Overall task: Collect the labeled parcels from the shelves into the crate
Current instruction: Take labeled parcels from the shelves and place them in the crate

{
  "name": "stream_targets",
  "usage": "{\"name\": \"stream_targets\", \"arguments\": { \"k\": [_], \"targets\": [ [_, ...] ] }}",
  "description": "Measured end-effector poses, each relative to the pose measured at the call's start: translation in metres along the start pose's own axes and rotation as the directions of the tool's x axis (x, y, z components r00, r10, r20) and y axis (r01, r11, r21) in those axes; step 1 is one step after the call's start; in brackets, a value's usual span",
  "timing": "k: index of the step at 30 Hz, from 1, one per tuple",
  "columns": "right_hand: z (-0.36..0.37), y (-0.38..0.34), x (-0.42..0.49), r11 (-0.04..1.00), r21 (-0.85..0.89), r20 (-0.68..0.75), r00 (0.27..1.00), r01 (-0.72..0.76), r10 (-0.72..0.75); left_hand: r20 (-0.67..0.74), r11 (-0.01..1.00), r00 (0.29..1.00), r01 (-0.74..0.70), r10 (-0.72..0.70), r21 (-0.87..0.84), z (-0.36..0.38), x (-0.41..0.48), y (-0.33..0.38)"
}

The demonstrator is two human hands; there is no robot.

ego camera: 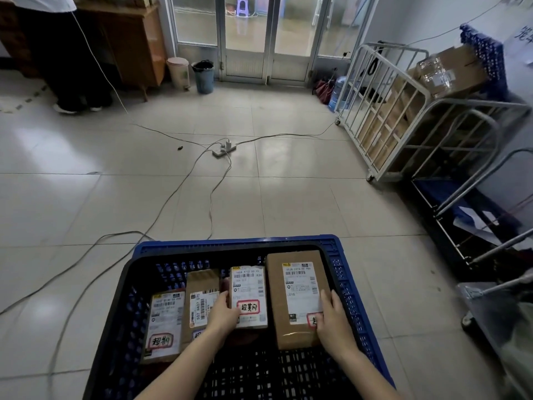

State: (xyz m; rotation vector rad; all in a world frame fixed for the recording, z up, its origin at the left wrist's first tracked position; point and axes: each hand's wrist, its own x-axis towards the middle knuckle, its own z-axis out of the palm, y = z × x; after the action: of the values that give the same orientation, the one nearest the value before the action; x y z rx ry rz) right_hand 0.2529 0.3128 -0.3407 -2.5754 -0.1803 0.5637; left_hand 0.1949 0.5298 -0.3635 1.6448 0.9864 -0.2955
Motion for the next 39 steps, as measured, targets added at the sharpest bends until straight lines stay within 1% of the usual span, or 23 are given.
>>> {"name": "stream_targets", "arguments": {
  "k": [6,14,19,22,25,27,29,33,39],
  "targets": [
    [-0.003,0.000,-0.004,0.992,-0.119,-0.016,0.999,0.041,-0.044,0.052,1.000,0.999,0.005,-0.005,-0.010,-0.004,-0.004,-0.002],
    [-0.009,-0.002,-0.017,0.988,-0.100,-0.033,0.992,0.115,-0.119,0.040,1.000,0.999,-0.026,0.026,-0.001,-0.006,-0.020,0.001],
    [-0.013,-0.003,-0.028,0.984,-0.091,-0.044,0.986,0.156,-0.160,-0.012,0.990,0.995,-0.096,0.098,0.106,-0.005,-0.034,0.006],
    [-0.017,-0.003,-0.036,0.981,-0.087,-0.051,0.983,0.171,-0.176,-0.036,0.962,0.987,-0.147,0.159,0.232,-0.003,-0.046,0.010],
    [-0.022,-0.003,-0.044,0.975,-0.097,-0.056,0.977,0.199,-0.205,-0.028,0.877,0.964,-0.228,0.264,0.423,0.000,-0.056,0.010],
    [-0.026,-0.004,-0.051,0.968,-0.122,-0.062,0.972,0.219,-0.228,-0.011,0.789,0.940,-0.279,0.341,0.547,0.000,-0.066,0.011],
    [-0.030,-0.005,-0.058,0.952,-0.184,-0.064,0.964,0.244,-0.260,0.006,0.694,0.913,-0.314,0.407,0.648,-0.001,-0.077,0.012],
    [-0.039,-0.005,-0.075,0.916,-0.274,-0.046,0.947,0.294,-0.318,0.032,0.571,0.879,-0.337,0.476,0.749,-0.004,-0.101,0.012],
    [-0.051,0.000,-0.106,0.877,-0.342,-0.038,0.928,0.337,-0.371,0.039,0.460,0.821,-0.358,0.570,0.812,-0.003,-0.145,0.008]
  ]
}}
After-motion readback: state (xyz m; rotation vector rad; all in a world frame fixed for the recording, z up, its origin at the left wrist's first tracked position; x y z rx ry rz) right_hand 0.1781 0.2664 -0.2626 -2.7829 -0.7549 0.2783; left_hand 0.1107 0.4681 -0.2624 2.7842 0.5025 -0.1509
